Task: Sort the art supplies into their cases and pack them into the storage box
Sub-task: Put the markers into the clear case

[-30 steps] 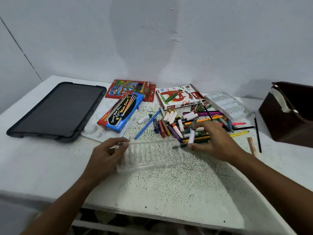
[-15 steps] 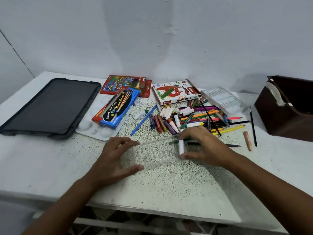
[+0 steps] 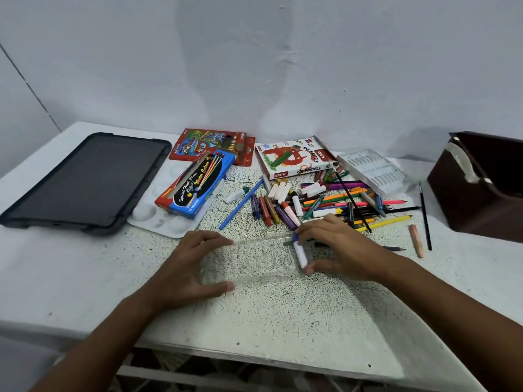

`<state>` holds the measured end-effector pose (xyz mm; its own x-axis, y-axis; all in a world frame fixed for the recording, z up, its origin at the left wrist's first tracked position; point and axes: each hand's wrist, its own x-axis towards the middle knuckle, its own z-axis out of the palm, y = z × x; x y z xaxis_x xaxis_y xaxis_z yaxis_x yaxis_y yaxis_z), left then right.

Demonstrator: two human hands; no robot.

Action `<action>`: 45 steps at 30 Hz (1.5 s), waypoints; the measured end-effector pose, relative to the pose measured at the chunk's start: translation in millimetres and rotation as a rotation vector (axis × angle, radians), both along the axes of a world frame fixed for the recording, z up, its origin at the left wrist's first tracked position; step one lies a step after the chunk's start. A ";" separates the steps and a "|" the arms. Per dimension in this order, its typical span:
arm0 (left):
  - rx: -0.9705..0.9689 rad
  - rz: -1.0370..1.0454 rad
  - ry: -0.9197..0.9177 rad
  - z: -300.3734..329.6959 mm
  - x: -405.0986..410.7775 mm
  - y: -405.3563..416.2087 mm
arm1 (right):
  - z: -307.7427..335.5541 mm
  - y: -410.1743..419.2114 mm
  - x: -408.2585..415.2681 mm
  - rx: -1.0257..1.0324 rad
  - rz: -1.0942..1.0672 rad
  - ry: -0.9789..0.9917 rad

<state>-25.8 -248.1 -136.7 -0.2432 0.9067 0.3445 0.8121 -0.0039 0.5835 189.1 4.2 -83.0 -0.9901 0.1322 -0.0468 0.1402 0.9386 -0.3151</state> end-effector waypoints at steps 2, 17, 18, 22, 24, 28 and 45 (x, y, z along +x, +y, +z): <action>0.004 0.003 0.005 0.0 -1.3 0.3 | -1.7 1.6 0.6 0.008 0.023 0.007; -0.029 0.031 -0.019 0.8 -7.6 1.7 | -6.7 -9.8 -6.9 0.039 0.019 0.070; -0.031 0.033 -0.020 0.7 -7.6 1.6 | -6.6 -10.3 -8.2 0.041 0.011 0.064; -0.026 0.039 -0.028 0.6 -7.4 0.9 | -0.9 -10.3 -14.4 0.033 0.012 0.052; -0.020 0.038 -0.031 0.9 -7.1 0.6 | -1.9 -10.4 -16.5 0.034 0.036 0.081; -0.011 0.028 -0.036 0.9 -6.0 0.4 | -6.0 -12.9 -18.3 0.025 0.082 0.108; -0.012 0.024 -0.068 2.9 -6.4 -0.4 | 8.3 -12.1 -28.0 0.234 0.415 0.036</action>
<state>-32.2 -248.5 -133.8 -0.2876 0.9044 0.3153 0.7706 0.0230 0.6369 161.2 -7.9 -74.7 -0.9620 -0.2716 -0.0273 -0.2684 0.9595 -0.0860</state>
